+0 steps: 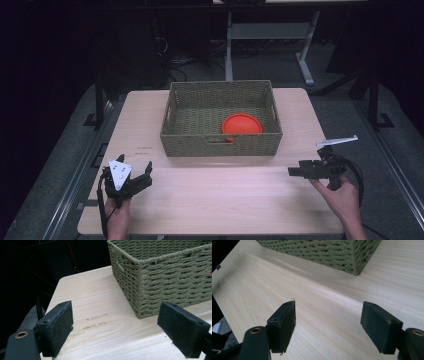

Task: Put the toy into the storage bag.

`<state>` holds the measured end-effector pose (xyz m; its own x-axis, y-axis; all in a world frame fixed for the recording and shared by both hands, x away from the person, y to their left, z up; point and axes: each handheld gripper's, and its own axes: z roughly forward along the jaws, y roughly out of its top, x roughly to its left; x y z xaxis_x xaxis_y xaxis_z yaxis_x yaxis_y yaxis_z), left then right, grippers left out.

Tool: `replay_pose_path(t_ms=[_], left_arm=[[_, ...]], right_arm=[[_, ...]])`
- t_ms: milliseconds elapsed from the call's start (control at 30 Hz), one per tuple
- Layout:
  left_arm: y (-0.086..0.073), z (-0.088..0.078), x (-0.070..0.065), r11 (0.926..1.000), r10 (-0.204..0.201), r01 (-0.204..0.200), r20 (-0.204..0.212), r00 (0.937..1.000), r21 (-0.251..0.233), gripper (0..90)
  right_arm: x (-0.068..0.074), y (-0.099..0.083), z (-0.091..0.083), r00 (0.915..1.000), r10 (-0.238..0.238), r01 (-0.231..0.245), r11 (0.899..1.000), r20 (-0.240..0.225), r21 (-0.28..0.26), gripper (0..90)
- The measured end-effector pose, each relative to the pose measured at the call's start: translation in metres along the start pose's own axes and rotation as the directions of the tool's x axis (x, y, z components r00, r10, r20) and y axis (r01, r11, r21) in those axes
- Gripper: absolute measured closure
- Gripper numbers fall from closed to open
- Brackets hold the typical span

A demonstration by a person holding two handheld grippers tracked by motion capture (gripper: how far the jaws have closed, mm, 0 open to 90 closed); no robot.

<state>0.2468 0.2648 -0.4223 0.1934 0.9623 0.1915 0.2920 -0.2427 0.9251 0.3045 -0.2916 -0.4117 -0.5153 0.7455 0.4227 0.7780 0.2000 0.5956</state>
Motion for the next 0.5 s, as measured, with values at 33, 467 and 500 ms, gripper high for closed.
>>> replay_pose_path(t_ms=[33, 467, 500], left_arm=[[0.0, 0.0, 0.0, 1.0, -0.001, 0.001, 0.0, 1.0, 0.0, 12.7], [0.0, 0.0, 0.0, 1.0, 0.001, -0.001, 0.0, 1.0, -0.002, 12.7], [0.0, 0.0, -0.001, 1.0, -0.002, 0.002, 0.002, 1.0, -0.005, 12.7]], right_arm=[[0.001, -0.002, 0.0, 1.0, -0.003, 0.003, 1.0, 0.001, 0.001, 27.6], [0.007, -0.05, 0.001, 0.9996, -0.027, 0.026, 0.99, -0.009, -0.142, 25.9], [0.009, -0.056, 0.002, 0.9995, -0.03, 0.03, 0.988, 0.005, -0.152, 25.2]])
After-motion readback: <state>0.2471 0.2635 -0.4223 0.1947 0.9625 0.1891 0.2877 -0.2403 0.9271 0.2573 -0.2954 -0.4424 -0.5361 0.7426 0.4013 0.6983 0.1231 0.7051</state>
